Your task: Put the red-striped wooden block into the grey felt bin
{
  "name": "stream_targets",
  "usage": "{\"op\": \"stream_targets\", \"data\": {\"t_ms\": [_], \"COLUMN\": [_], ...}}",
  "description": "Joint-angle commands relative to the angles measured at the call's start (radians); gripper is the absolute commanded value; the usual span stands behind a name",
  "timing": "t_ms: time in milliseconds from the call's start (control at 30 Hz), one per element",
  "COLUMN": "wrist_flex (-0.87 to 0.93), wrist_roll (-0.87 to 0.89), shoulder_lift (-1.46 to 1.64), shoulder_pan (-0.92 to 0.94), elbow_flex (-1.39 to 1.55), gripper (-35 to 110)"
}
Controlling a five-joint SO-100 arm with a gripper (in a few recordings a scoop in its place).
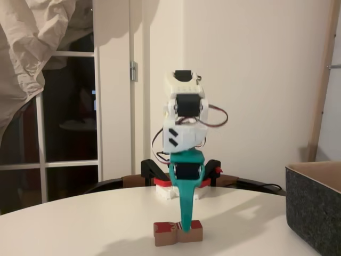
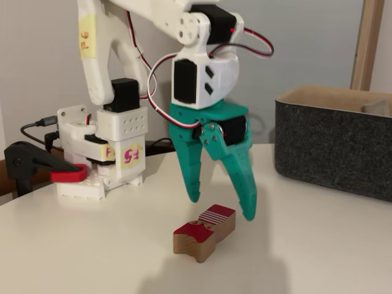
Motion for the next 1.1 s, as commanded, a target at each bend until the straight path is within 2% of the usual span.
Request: {"op": "stream_targets", "data": {"t_ms": [0,400,1067], "wrist_flex": [-0.002,0.002,-0.012], "wrist_roll": [-0.003,-0.003,-0.063], "shoulder_lift": [-0.002,-0.067,-0.167], "shoulder_pan": [0.026,0.078,0.063], "elbow_flex": [-0.023,-0.018,-0.017], "gripper": [31,31,30]}}
